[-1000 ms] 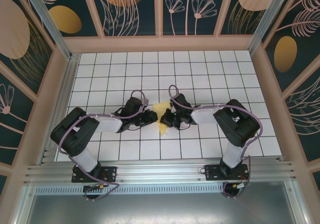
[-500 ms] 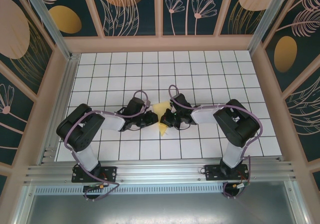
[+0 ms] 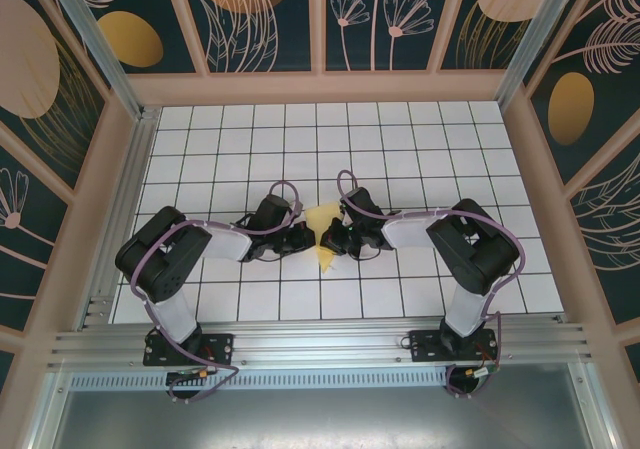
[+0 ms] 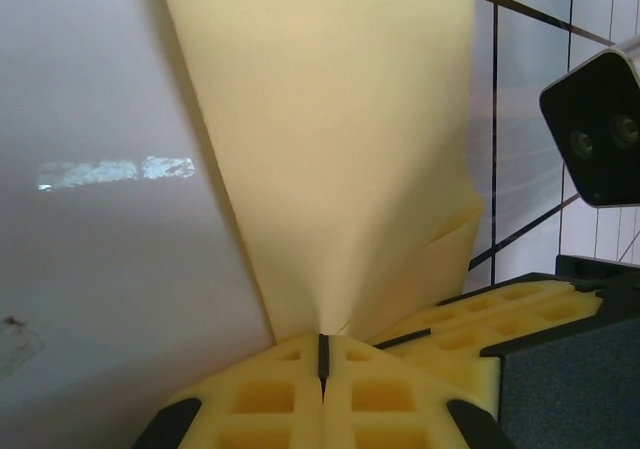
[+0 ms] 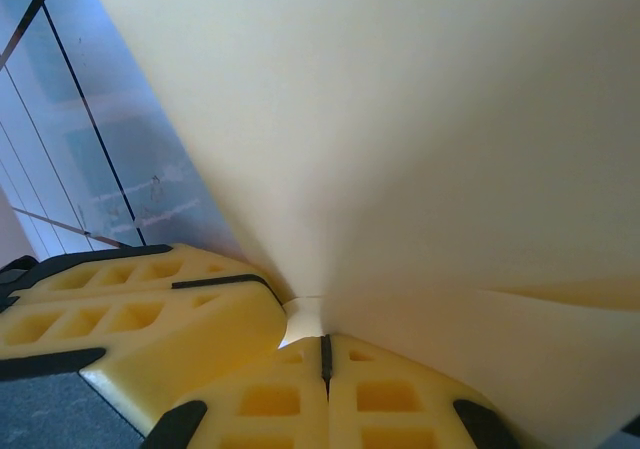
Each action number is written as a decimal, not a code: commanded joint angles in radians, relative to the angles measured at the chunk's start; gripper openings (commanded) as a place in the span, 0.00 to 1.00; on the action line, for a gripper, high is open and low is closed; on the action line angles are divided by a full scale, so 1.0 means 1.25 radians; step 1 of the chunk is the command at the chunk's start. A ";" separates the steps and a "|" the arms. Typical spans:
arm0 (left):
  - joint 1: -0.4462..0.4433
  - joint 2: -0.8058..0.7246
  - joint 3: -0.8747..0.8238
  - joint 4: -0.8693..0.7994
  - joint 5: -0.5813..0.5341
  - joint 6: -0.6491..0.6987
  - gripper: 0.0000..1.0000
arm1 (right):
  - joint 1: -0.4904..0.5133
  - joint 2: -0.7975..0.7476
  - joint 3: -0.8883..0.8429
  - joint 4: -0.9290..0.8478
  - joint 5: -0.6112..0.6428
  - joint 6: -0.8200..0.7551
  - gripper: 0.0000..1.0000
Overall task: Fold a paper plane with a square sheet of paper (pick it up from the middle)
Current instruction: Third fold the triangle at the center of the table.
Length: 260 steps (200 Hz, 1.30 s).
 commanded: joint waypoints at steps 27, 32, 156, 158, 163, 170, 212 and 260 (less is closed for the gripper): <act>-0.009 0.025 0.012 -0.074 -0.060 0.029 0.00 | 0.004 -0.042 -0.021 -0.006 -0.033 -0.038 0.00; -0.009 0.027 0.013 -0.077 -0.063 0.029 0.00 | 0.004 -0.048 -0.024 -0.005 -0.041 -0.041 0.00; -0.014 0.040 0.016 -0.077 -0.080 0.024 0.00 | 0.047 -0.078 -0.099 -0.004 -0.082 -0.053 0.00; -0.013 0.041 0.016 -0.077 -0.080 0.024 0.00 | 0.047 -0.077 -0.099 -0.003 -0.082 -0.053 0.00; -0.014 0.041 0.016 -0.076 -0.078 0.024 0.00 | 0.047 -0.073 -0.101 0.000 -0.083 -0.053 0.00; -0.014 0.042 0.016 -0.077 -0.079 0.025 0.00 | 0.047 -0.068 -0.101 0.002 -0.086 -0.054 0.00; -0.013 0.043 0.016 -0.080 -0.087 0.022 0.00 | 0.048 -0.035 -0.102 0.032 -0.112 -0.076 0.00; -0.014 0.044 0.015 -0.079 -0.094 0.017 0.00 | 0.051 -0.034 -0.116 0.080 -0.142 -0.090 0.04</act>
